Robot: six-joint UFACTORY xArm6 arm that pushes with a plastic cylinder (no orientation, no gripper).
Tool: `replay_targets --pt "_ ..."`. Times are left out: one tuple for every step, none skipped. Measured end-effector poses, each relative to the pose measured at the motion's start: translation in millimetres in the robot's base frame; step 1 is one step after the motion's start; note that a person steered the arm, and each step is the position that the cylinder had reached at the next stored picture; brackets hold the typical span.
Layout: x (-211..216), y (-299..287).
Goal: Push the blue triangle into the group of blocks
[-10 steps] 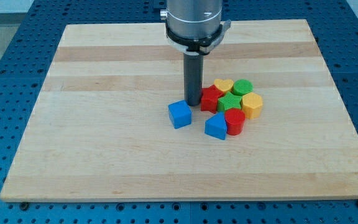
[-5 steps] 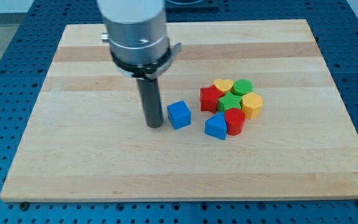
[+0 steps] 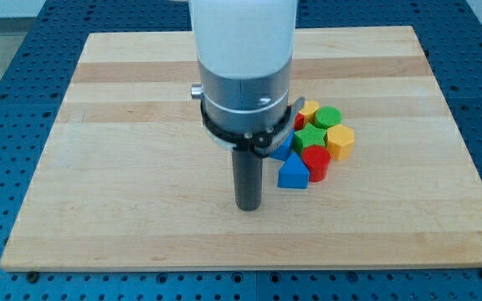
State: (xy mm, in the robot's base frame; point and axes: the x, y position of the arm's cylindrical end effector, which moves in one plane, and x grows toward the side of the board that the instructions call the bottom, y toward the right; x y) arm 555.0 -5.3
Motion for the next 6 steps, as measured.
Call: replay_targets --pt "5.8 34.8" --pt "0.8 54.5" --pt "-9.1 55.2" --pt "-18.0 55.2" --pt "-29.2 55.2" --pt "-32.5 55.8"
